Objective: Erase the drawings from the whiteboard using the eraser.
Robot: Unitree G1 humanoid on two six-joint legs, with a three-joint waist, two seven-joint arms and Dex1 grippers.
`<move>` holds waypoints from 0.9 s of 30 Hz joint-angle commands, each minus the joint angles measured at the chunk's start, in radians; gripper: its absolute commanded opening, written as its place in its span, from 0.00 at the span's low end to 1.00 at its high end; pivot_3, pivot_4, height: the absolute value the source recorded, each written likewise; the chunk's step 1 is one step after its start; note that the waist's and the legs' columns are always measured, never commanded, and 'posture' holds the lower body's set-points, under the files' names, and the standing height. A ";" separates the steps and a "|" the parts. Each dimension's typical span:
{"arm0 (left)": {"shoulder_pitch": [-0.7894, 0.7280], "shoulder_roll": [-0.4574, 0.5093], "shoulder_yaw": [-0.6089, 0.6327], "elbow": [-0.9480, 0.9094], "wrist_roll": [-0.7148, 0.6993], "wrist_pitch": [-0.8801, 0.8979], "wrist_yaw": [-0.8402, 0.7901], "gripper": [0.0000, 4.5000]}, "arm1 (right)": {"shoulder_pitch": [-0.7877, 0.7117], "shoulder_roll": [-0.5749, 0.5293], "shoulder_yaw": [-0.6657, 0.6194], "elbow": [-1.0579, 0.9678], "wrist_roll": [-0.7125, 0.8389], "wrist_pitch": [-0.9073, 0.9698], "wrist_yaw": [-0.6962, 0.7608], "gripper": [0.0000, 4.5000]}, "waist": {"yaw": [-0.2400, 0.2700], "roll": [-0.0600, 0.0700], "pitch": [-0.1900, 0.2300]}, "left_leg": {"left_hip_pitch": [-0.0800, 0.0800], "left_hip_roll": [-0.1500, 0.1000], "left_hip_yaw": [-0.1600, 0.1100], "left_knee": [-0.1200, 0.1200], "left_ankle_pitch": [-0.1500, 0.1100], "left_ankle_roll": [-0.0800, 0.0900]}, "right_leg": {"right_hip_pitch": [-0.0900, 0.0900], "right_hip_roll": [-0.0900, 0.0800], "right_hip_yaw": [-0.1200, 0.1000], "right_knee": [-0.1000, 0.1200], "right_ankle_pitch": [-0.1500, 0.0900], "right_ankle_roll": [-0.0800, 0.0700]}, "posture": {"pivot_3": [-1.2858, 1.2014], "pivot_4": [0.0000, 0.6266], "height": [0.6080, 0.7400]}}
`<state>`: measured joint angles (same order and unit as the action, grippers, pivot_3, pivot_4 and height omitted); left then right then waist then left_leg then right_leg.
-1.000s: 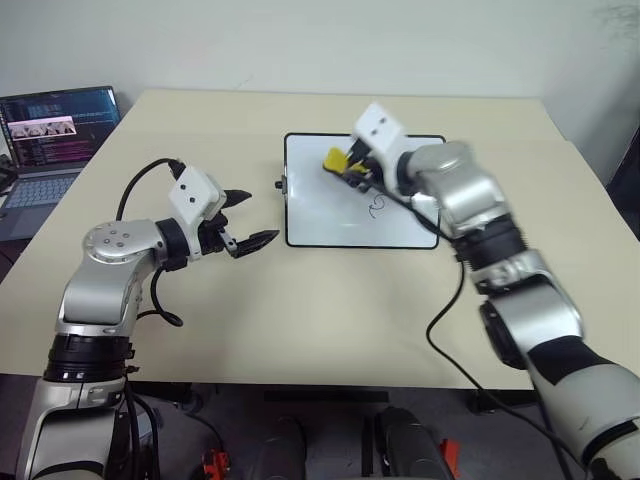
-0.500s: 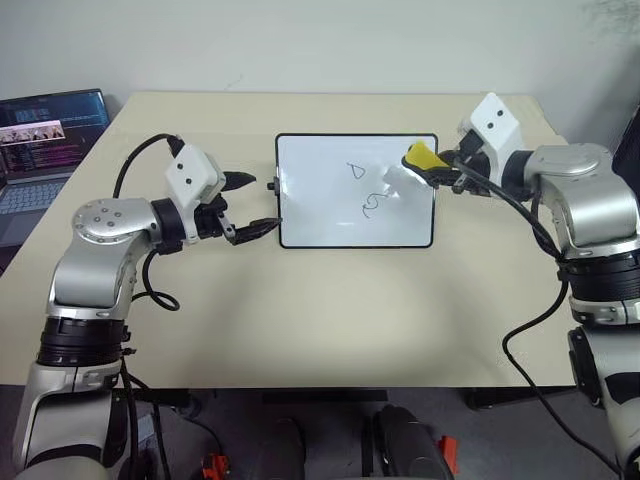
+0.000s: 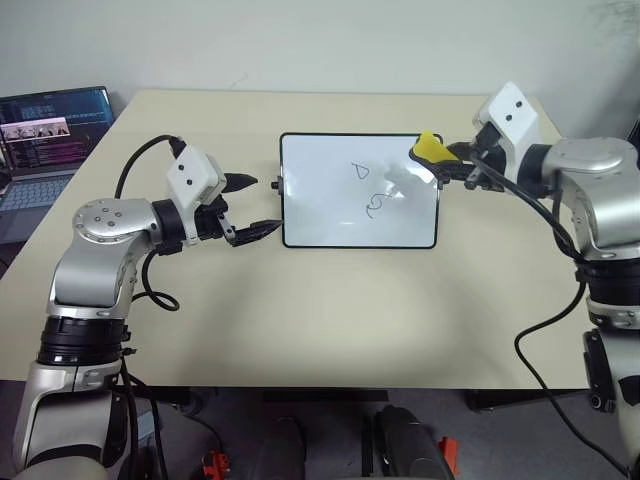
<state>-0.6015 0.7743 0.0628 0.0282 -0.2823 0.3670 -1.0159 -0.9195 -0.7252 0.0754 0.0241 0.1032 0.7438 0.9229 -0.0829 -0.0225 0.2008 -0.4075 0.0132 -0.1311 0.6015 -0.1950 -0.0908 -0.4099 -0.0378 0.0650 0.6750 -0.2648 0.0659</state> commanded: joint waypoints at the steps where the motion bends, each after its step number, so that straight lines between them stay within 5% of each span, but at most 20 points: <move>1: -0.015 0.026 0.012 -0.021 -0.001 -0.011 -0.007 1.00 | 0.040 -0.075 -0.010 -0.061 0.021 -0.018 0.056 0.22 | 0.000 0.000 0.000 | 0.000 0.000 0.000 0.000 0.000 0.000 | 0.000 0.000 0.000 0.000 0.000 0.000 | 0.52 0.24 1.00; 27: -0.036 0.014 -0.014 0.004 0.002 -0.021 -0.010 1.00 | 0.036 -0.122 -0.016 -0.029 0.040 -0.032 0.034 0.22 | 0.000 0.000 0.000 | 0.000 0.000 0.000 0.001 0.000 0.000 | 0.000 0.000 0.000 0.001 0.000 0.000 | 0.52 0.24 1.00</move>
<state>-0.6115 0.7820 0.0416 0.0461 -0.2782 0.3633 -1.0233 -0.8527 -0.8455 0.0794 0.0069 0.1374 0.7296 0.9637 -0.0834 -0.0227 0.2010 -0.4074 0.0132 -0.1306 0.6022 -0.1950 -0.0909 -0.4099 -0.0379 0.0653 0.6755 -0.2648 0.0660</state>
